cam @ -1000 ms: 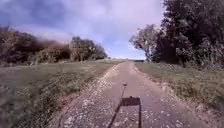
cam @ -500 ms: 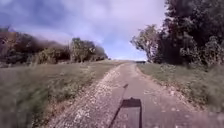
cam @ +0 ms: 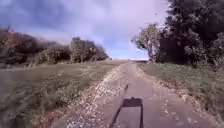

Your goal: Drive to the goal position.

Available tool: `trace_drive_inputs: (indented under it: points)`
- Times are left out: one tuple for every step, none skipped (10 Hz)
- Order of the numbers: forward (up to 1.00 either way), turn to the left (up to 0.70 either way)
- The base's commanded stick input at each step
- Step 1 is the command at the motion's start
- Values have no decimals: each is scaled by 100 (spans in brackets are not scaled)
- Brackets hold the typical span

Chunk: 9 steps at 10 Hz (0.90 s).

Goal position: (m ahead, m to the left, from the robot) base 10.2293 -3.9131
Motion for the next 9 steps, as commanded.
trace_drive_inputs:
  points:
    - [70,0]
    - [70,0]
    - [70,0]
    - [70,-1]
    - [70,-14]
    - [70,-14]
    - [70,-14]
    - [70,-14]
    - [70,-14]
